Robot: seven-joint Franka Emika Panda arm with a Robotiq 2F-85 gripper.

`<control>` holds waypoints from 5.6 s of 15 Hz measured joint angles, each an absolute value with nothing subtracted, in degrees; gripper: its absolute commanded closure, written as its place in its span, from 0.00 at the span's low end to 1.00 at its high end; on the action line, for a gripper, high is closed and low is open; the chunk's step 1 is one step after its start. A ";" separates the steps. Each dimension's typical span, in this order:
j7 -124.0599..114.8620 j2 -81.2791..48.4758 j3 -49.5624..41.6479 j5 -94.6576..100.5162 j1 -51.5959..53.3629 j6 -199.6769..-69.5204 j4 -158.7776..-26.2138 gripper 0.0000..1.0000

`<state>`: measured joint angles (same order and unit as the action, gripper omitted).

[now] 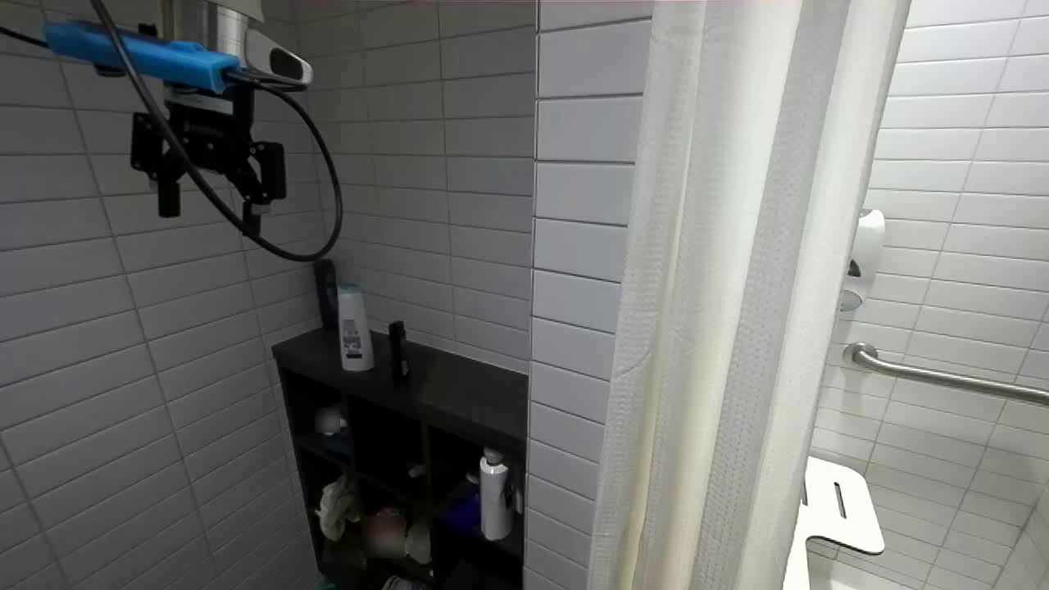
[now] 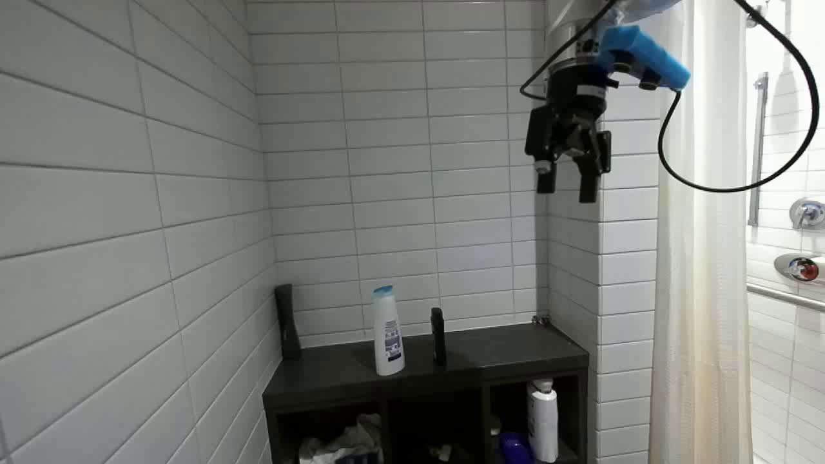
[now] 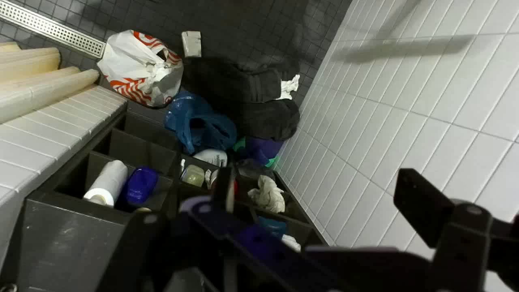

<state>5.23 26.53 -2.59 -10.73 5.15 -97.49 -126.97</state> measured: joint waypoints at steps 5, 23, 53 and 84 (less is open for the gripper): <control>5.23 26.53 -2.59 -10.73 5.15 -97.51 -126.97 0.00; 5.22 26.29 -2.45 -10.73 4.34 -98.62 -127.07 0.00; 26.31 5.39 -9.44 -12.76 -2.14 -103.85 -111.26 0.00; 28.71 15.18 -11.22 -17.68 -1.94 -99.64 -120.02 0.00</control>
<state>28.71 15.18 -11.22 -17.68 -1.94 -99.64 -120.02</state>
